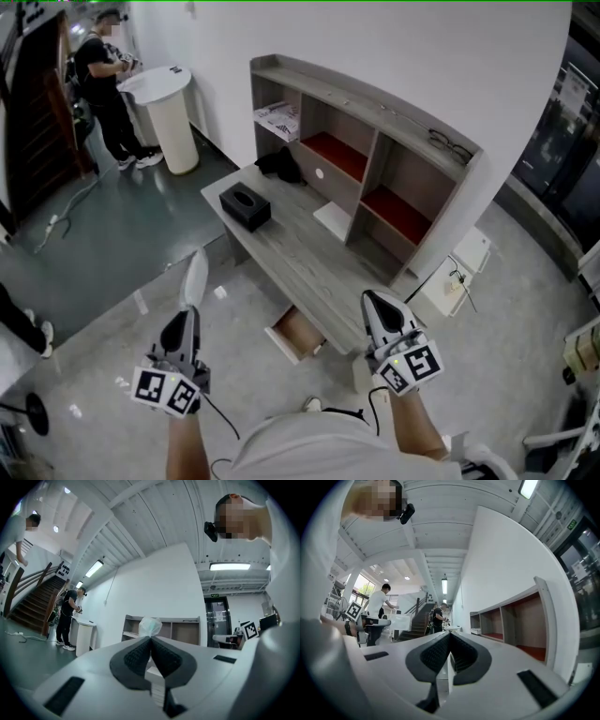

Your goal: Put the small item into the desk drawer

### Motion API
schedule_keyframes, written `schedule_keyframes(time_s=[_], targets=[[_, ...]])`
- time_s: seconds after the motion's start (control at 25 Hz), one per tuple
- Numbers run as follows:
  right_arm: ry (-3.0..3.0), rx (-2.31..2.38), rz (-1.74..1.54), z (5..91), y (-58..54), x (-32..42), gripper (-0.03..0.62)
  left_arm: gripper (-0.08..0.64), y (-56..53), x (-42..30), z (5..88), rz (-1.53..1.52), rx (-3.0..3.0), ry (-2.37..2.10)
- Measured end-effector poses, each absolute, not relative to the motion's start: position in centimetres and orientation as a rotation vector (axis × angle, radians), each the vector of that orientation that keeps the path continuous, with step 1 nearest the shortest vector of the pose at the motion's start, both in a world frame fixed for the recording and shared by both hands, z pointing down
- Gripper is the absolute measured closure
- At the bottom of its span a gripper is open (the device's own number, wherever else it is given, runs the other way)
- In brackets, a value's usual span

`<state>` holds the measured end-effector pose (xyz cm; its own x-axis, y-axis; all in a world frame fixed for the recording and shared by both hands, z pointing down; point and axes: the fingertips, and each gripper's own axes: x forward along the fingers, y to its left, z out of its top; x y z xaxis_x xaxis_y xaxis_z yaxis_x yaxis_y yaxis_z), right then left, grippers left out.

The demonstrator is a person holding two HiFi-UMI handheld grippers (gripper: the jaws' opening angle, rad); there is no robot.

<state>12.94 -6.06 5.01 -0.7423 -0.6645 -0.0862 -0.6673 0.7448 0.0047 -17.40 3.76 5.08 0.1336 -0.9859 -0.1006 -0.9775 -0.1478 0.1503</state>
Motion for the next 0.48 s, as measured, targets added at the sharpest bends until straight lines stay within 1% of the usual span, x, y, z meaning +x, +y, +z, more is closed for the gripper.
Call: schedule_keyframes(time_s=[0.48], targets=[[2.819,-1.232,0.017,5.7,-5.4,16.0,0.571,0.54,9.8,-19.5,6.6,-0.341,2.153,-2.155]])
